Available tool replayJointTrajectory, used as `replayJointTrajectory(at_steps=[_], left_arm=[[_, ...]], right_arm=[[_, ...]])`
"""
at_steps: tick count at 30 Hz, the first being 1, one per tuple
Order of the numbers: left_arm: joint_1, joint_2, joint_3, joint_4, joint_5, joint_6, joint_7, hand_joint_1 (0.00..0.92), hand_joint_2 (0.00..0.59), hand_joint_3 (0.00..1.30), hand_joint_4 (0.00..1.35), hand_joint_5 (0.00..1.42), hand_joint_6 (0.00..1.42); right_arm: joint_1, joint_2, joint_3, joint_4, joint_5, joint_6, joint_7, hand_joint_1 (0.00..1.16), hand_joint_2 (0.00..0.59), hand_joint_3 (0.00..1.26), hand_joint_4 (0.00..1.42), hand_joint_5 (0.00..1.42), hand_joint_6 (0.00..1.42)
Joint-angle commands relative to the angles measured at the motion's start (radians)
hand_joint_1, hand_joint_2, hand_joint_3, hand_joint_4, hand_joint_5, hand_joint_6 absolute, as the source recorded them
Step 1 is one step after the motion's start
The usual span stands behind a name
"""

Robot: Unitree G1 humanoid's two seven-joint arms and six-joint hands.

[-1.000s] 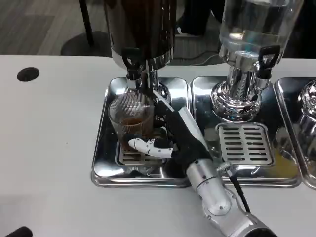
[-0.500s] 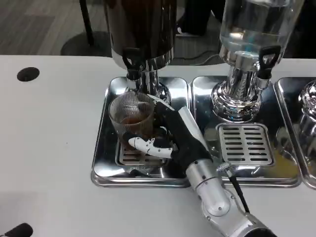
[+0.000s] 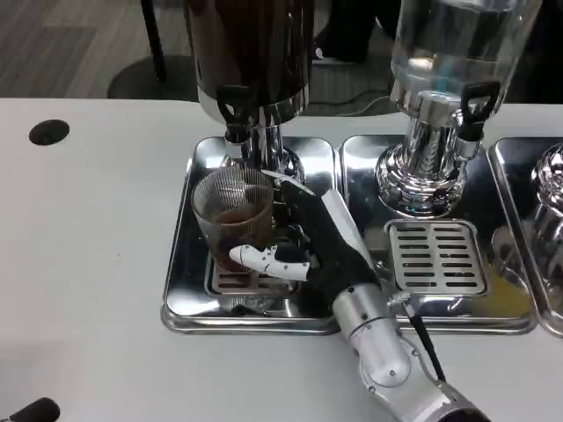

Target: Grasp the cup under the faucet to collect the drink, then remove the cup.

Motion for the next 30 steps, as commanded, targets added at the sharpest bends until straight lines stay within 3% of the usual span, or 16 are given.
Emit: replayJointTrajectory(at_steps=[1, 14, 30], left_arm=[[0.007, -0.007, -0.009, -0.004, 0.002, -0.006, -0.009, 0.000, 0.009, 0.00, 0.00, 0.00, 0.00], [0.009, -0.010, -0.009, -0.017, 0.003, -0.005, -0.013, 0.000, 0.009, 0.00, 0.00, 0.00, 0.00], [0.012, -0.017, -0.022, -0.020, 0.013, -0.006, -0.007, 0.000, 0.009, 0.00, 0.00, 0.00, 0.00]], right_arm=[[0.022, 0.076, -0.005, -0.019, 0.011, -0.016, -0.005, 0.86, 0.197, 0.31, 0.32, 0.34, 0.26], [0.045, 0.061, -0.014, -0.050, 0.015, -0.023, -0.003, 0.86, 0.197, 0.33, 0.33, 0.36, 0.27], [0.100, 0.014, -0.037, -0.145, 0.008, -0.033, -0.001, 0.85, 0.206, 0.33, 0.33, 0.36, 0.28]])
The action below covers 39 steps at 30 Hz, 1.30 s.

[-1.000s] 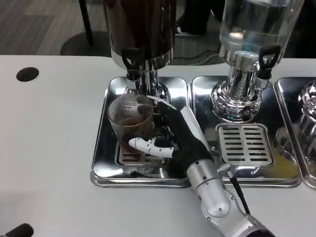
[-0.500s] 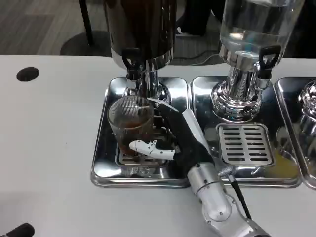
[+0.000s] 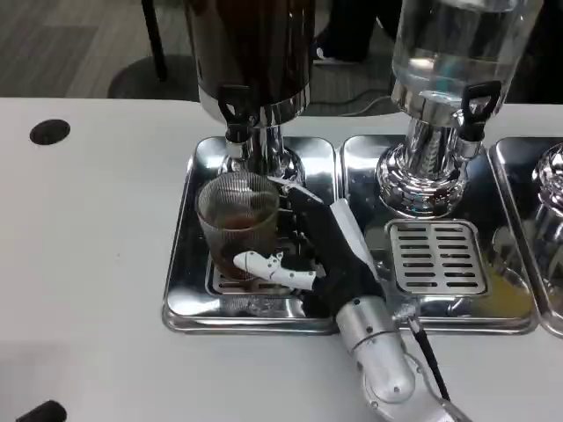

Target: Grasp the cup under the faucet to collect the drink, then remove the cup.

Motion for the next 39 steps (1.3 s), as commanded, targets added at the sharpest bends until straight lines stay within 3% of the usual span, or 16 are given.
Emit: replayJointTrajectory(at_steps=[1, 27, 39], left_arm=[[0.005, -0.002, -0.008, -0.009, 0.011, -0.005, -0.006, 0.000, 0.009, 0.00, 0.00, 0.00, 0.00], [-0.016, -0.007, -0.051, -0.015, 0.026, 0.004, -0.003, 0.000, 0.009, 0.00, 0.00, 0.00, 0.00], [-0.020, -0.006, -0.057, -0.024, 0.028, 0.011, -0.007, 0.000, 0.009, 0.00, 0.00, 0.00, 0.00]], right_arm=[[0.019, 0.007, -0.010, -0.062, 0.004, -0.025, -0.004, 0.85, 0.206, 0.33, 0.33, 0.36, 0.28], [0.166, -0.066, -0.043, -0.289, 0.007, -0.005, 0.025, 0.85, 0.207, 0.34, 0.35, 0.38, 0.33], [0.211, -0.075, -0.050, -0.333, 0.006, -0.003, 0.037, 0.85, 0.215, 0.34, 0.35, 0.38, 0.34]])
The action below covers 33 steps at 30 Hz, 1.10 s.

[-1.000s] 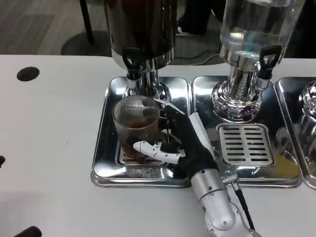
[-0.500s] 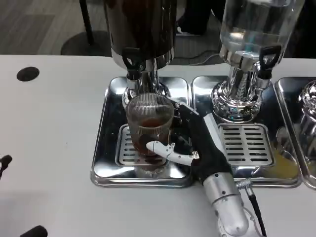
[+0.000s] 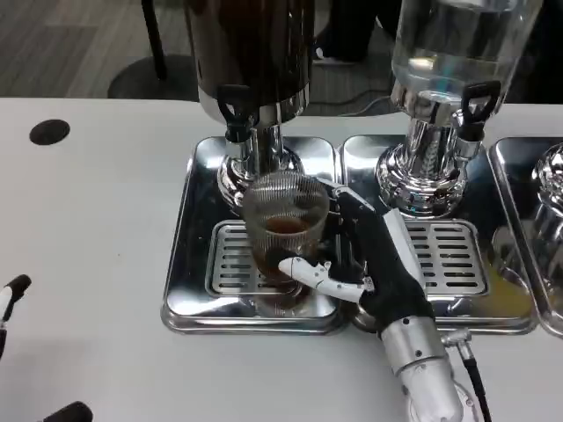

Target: Grasp the cup under the faucet to collect the drink, then remove the cup.

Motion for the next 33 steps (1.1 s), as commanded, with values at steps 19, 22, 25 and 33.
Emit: replayJointTrajectory(at_steps=[19, 22, 25, 33], left_arm=[[-0.024, 0.001, -0.023, -0.019, 0.030, 0.027, -0.018, 0.000, 0.009, 0.00, 0.00, 0.00, 0.00], [-0.028, 0.000, -0.024, -0.019, 0.032, 0.028, -0.021, 0.000, 0.009, 0.00, 0.00, 0.00, 0.00], [-0.030, -0.001, -0.024, -0.020, 0.033, 0.029, -0.023, 0.000, 0.009, 0.00, 0.00, 0.00, 0.00], [-0.032, -0.001, -0.027, -0.020, 0.033, 0.032, -0.022, 0.000, 0.009, 0.00, 0.00, 0.00, 0.00]], right_arm=[[0.104, -0.031, -0.018, -0.146, 0.014, -0.023, 0.026, 0.84, 0.217, 0.34, 0.35, 0.38, 0.34], [0.127, -0.037, -0.020, -0.164, 0.015, -0.027, 0.031, 0.84, 0.217, 0.34, 0.35, 0.38, 0.34], [0.143, -0.038, -0.021, -0.179, 0.014, -0.028, 0.036, 0.84, 0.217, 0.34, 0.35, 0.38, 0.34], [0.182, -0.043, -0.022, -0.218, 0.015, -0.031, 0.047, 0.84, 0.219, 0.34, 0.35, 0.38, 0.35]])
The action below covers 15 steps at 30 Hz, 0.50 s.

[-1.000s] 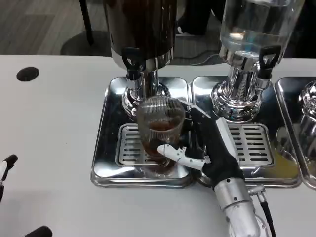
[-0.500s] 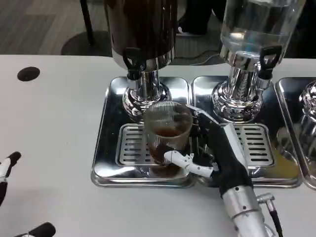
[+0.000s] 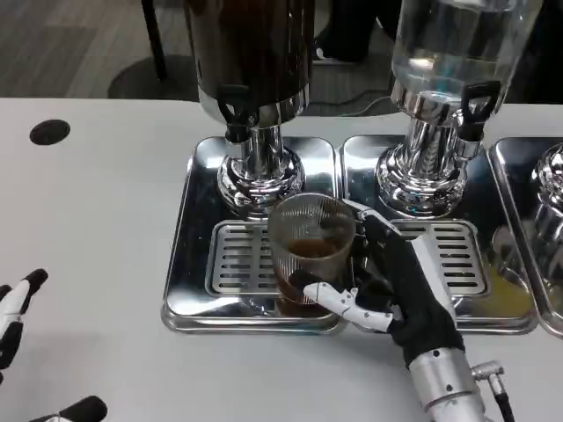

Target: Grasp the cup under the faucet to collect the drink, then remove the cup.

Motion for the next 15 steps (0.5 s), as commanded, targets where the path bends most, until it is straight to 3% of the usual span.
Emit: replayJointTrajectory(at_steps=[1, 15], left_arm=[[0.001, -0.001, -0.008, -0.007, 0.003, 0.009, -0.010, 0.000, 0.009, 0.00, 0.00, 0.00, 0.00], [-0.003, 0.002, -0.016, -0.007, 0.003, 0.015, -0.009, 0.000, 0.009, 0.00, 0.00, 0.00, 0.00]], right_arm=[[0.018, -0.001, -0.005, -0.050, 0.015, -0.032, 0.003, 0.84, 0.219, 0.34, 0.35, 0.38, 0.35], [0.111, -0.015, -0.012, -0.118, 0.024, -0.052, 0.013, 0.84, 0.224, 0.34, 0.35, 0.38, 0.35]])
